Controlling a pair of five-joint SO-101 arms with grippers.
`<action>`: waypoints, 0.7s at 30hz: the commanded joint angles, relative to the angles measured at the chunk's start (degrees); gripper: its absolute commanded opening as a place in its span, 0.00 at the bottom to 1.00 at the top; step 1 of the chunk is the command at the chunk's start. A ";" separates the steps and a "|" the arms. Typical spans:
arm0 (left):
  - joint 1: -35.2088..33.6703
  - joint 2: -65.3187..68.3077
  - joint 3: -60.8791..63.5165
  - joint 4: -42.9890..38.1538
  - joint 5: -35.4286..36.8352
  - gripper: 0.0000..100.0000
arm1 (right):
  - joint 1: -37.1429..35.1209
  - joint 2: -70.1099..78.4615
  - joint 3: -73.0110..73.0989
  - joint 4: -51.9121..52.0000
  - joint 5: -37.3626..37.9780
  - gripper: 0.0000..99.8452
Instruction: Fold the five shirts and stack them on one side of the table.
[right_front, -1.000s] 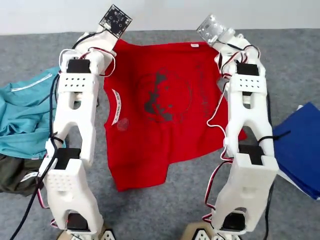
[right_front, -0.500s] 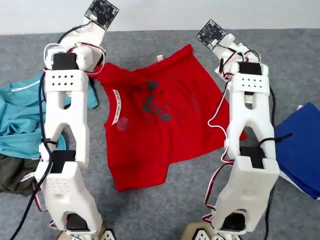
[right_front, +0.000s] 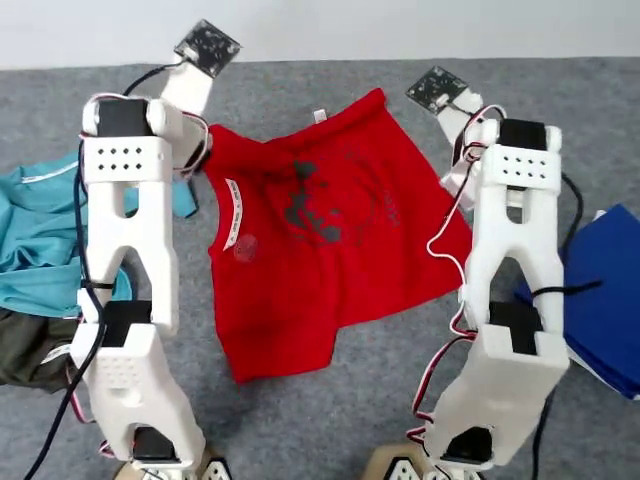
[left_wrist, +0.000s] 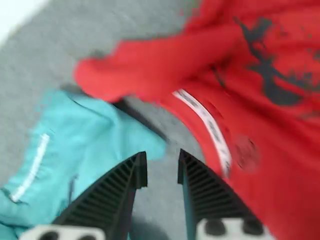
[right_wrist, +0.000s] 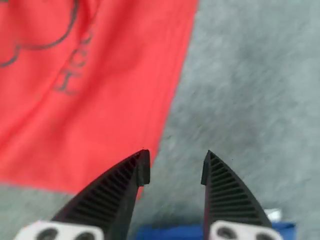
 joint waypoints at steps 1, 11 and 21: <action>0.88 -5.10 -3.65 6.42 2.37 0.11 | 0.57 -4.70 -3.78 6.20 -1.93 0.18; 1.05 -18.64 11.74 6.42 9.23 0.11 | 0.48 -8.48 -3.25 22.55 -5.27 0.18; -1.14 -33.14 34.68 6.07 9.14 0.11 | 1.89 -9.01 8.70 17.63 -17.23 0.19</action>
